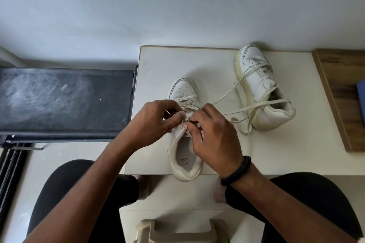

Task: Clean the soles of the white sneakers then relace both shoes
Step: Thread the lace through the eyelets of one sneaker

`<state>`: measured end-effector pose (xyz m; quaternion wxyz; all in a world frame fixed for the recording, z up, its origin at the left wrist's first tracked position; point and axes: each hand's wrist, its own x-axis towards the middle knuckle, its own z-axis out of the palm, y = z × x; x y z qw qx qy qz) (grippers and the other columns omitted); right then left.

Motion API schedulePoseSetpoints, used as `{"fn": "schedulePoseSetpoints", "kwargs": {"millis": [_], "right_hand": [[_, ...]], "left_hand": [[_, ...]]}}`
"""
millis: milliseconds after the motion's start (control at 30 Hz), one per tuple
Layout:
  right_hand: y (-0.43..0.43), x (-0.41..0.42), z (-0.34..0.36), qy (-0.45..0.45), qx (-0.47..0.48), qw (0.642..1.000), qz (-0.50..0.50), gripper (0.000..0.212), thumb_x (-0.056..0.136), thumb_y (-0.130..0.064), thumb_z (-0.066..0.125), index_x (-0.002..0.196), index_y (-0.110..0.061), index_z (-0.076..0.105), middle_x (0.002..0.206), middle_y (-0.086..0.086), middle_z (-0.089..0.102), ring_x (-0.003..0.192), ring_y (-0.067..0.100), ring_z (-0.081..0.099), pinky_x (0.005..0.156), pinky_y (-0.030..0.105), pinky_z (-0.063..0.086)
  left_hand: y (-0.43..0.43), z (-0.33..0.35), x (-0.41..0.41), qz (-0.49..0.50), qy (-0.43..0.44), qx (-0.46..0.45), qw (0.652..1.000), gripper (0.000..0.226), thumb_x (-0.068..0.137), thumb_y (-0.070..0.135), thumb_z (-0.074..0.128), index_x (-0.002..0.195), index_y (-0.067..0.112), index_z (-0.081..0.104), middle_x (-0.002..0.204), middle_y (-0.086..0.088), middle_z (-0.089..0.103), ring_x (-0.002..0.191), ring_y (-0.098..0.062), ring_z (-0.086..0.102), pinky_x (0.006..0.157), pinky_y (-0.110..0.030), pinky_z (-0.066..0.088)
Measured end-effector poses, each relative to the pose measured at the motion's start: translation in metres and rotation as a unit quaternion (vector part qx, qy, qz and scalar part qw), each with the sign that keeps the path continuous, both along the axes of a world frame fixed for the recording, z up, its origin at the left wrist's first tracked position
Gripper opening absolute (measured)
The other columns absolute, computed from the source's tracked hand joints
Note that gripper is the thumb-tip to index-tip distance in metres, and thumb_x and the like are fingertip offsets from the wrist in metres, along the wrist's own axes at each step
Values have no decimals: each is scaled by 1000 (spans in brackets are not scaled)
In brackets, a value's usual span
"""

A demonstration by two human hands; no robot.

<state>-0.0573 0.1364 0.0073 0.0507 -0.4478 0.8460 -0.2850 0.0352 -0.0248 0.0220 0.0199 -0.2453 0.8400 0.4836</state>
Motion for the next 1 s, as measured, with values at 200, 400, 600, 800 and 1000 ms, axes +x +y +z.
{"fn": "schedulePoseSetpoints", "kwargs": {"millis": [200,400,600,800,1000], "right_hand": [[2,-28,4,-78,-22,995,56,11,86,-23,76,85,-16,68,91,-6,56,77,13,58,64,35,54],[14,-51,22,-54,-18,994,89,17,84,-35,71,82,-19,66,92,-6,62,88,17,59,78,38,50],[23,-54,31,-98,20,992,82,15,90,-33,73,84,-20,67,56,-19,53,56,4,55,59,37,52],[26,-61,29,-87,41,995,34,16,89,-34,73,80,-22,67,49,-21,47,48,0,47,52,26,38],[25,-58,31,-93,44,994,24,12,92,-28,71,83,-20,67,62,-14,63,62,8,64,61,39,57]], "left_hand": [[-5,-1,3,-21,-2,18,1000,17,101,35,67,90,22,73,79,4,73,74,-11,72,74,-31,62],[-19,5,12,-56,57,-35,996,27,86,58,70,89,32,79,120,13,66,113,-2,63,92,-27,55],[-32,33,32,-75,111,5,991,30,94,41,76,69,24,73,124,12,75,129,-5,62,107,-21,44],[-71,30,65,136,79,9,988,49,96,53,68,70,12,70,64,5,71,59,2,60,60,-11,44],[-97,0,79,266,-218,-279,897,30,97,39,70,119,20,73,126,-20,68,120,-46,60,99,-57,49]]}}
